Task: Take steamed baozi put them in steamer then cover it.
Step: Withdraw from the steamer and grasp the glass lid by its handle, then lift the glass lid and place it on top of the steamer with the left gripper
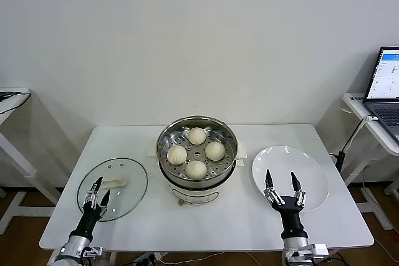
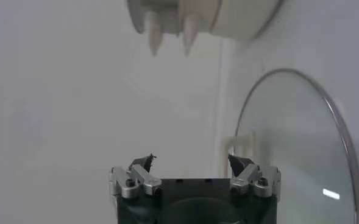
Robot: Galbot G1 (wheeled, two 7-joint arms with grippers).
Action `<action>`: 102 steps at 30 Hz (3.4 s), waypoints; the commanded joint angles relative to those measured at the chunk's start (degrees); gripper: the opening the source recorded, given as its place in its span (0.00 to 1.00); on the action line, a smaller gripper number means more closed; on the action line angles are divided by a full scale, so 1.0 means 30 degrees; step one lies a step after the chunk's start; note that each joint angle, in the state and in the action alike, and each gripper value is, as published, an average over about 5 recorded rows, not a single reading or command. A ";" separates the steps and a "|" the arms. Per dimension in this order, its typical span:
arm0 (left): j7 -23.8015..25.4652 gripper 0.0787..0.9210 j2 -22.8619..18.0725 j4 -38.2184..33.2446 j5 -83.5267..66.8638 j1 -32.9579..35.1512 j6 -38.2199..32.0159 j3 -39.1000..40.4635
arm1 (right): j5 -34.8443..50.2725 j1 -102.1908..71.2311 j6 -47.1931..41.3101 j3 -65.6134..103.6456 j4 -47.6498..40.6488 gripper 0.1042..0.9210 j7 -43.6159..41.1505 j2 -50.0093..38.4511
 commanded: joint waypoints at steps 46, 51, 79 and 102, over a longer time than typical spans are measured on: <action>-0.0670 0.33 -0.0176 0.4036 0.2392 -0.4335 0.0731 0.0766 | -0.0935 -0.0022 0.0916 -0.0056 -0.1583 0.88 -0.0205 0.0190; -0.0727 0.17 -0.0206 0.3071 0.2348 -0.3934 0.0720 0.0657 | -0.0946 0.0000 0.0955 -0.0090 -0.1544 0.88 -0.0191 0.0222; 0.9198 0.13 0.4354 -1.2115 -0.4097 -0.1357 0.9204 0.3985 | -0.0614 -0.0112 0.0967 -0.0042 -0.1025 0.88 -0.0212 -0.0207; 1.1066 0.13 0.2681 -0.9389 -0.0786 -0.7945 1.3210 1.4771 | -0.1102 -0.0378 0.1068 0.0532 -0.0969 0.88 -0.0179 0.0341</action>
